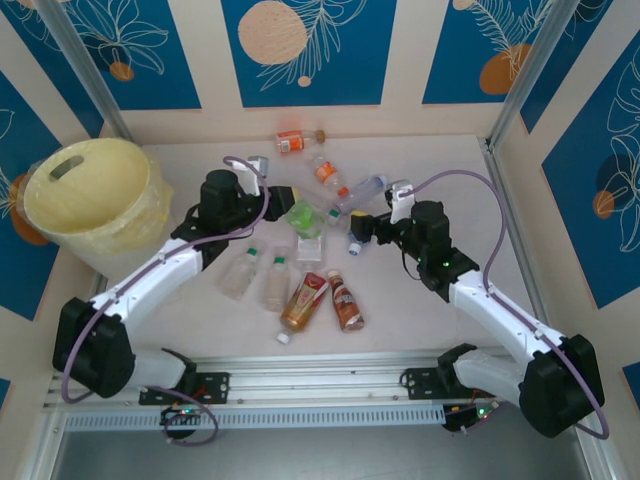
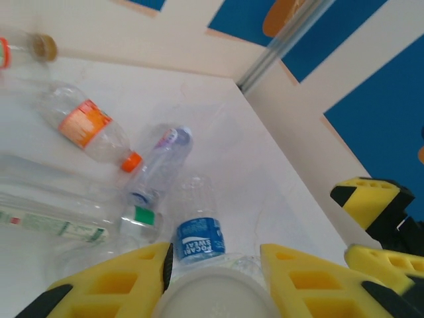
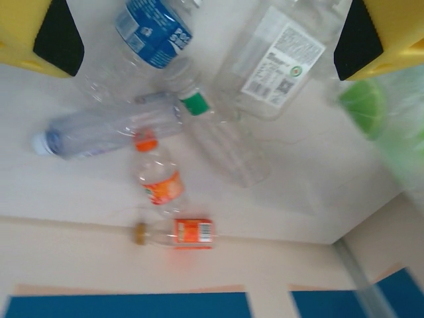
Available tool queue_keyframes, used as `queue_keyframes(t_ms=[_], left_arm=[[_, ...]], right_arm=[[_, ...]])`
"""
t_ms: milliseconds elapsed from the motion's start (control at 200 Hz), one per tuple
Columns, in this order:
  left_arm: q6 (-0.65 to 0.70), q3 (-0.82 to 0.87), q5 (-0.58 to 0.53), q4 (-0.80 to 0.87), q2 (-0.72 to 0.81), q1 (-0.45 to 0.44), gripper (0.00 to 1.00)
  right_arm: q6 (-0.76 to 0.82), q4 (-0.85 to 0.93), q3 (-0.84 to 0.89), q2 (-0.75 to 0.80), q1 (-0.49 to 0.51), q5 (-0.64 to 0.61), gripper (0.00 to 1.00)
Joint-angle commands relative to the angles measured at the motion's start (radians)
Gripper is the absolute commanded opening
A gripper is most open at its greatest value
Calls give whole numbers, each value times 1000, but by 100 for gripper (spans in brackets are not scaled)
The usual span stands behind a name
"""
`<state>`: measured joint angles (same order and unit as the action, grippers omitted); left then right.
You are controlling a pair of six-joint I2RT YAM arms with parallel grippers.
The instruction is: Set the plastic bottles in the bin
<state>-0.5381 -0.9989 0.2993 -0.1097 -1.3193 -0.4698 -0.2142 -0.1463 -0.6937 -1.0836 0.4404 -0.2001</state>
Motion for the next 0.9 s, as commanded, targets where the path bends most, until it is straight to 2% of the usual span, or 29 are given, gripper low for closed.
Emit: queue_keyframes(t_ms=[0, 95, 210, 365, 580, 740, 895], left_arm=[[73, -75, -72, 59, 65, 15, 0], [142, -134, -101, 120, 98, 30, 0], [236, -190, -219, 165, 144, 34, 0], [273, -226, -263, 85, 223, 66, 0], [301, -191, -593, -82, 340, 83, 0], [343, -253, -759, 7, 355, 129, 0], [430, -246, -855, -23, 378, 221, 0]], right_arm=[[-128, 27, 1, -7, -5, -135, 99], [-154, -7, 25, 6, -9, -142, 99], [-176, -12, 37, 19, -17, -159, 99], [-211, 61, 19, 21, -40, -174, 99], [-217, 72, 23, 15, -51, -167, 99], [-211, 80, 11, 0, -53, -160, 100], [-206, 81, -4, -26, -55, -158, 100]])
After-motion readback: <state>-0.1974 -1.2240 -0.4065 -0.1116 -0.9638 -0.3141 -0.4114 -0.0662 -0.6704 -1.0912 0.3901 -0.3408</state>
